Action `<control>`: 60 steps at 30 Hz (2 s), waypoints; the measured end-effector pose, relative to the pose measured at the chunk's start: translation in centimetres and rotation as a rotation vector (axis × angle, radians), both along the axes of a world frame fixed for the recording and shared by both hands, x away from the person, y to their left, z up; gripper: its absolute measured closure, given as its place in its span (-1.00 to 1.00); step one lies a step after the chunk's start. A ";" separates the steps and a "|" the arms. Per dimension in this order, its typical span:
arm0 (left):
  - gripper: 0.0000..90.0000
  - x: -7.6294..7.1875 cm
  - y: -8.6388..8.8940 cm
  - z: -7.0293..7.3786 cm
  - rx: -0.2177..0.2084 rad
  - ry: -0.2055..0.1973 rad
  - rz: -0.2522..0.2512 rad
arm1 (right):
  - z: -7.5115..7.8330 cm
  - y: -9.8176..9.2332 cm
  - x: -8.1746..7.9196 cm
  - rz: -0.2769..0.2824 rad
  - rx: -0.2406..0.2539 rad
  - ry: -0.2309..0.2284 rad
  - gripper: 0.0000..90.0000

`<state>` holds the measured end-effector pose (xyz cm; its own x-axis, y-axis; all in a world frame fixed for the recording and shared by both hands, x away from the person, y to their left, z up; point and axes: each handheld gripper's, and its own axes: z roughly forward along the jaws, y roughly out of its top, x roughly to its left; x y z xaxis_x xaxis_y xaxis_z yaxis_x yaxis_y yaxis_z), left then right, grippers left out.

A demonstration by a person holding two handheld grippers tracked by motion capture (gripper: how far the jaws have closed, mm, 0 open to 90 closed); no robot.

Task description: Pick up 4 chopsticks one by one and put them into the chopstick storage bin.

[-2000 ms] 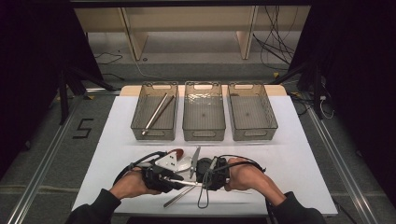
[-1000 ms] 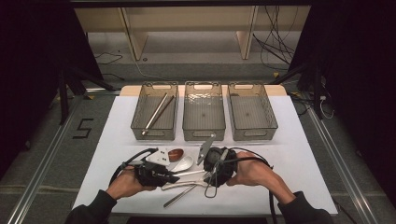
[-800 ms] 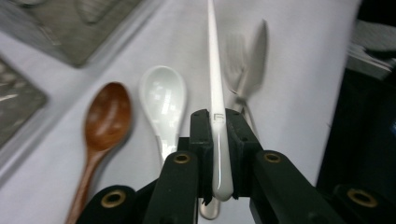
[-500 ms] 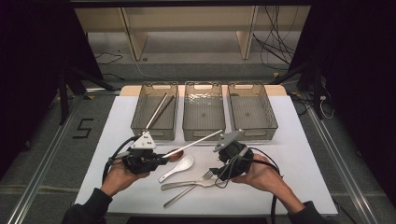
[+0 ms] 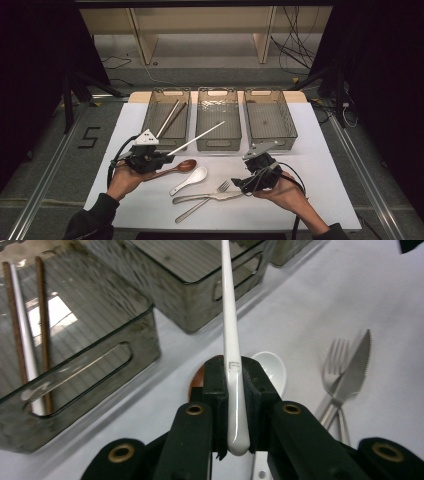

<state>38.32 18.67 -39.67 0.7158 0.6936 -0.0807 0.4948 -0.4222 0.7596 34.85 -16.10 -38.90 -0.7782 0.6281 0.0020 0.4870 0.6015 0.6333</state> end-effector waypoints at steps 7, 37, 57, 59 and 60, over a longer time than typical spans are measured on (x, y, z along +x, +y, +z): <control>0.83 1.4 1.1 0.1 -0.011 -0.013 0.057 | -0.5 -0.8 -0.3 -0.019 0.006 0.001 -0.40; 0.83 9.1 4.4 0.6 -0.016 0.021 0.344 | -0.9 -1.6 -1.4 -0.013 0.015 0.020 -0.44; 0.82 11.2 4.2 -0.4 0.028 0.102 0.413 | -1.0 -1.7 -1.7 0.000 0.016 0.028 -0.44; 0.82 11.3 4.2 -0.5 0.036 0.107 0.407 | -0.9 -1.7 -1.7 0.004 0.015 0.024 -0.44; 0.82 11.3 4.2 -0.5 0.035 0.115 0.408 | -0.9 -1.7 -1.8 0.005 0.016 0.024 -0.43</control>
<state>49.65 22.86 -40.19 0.3701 0.9217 -0.1157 0.7075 -0.1990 0.6781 33.06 -17.82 -39.83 -0.7806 0.6242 0.0310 0.4995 0.5934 0.6311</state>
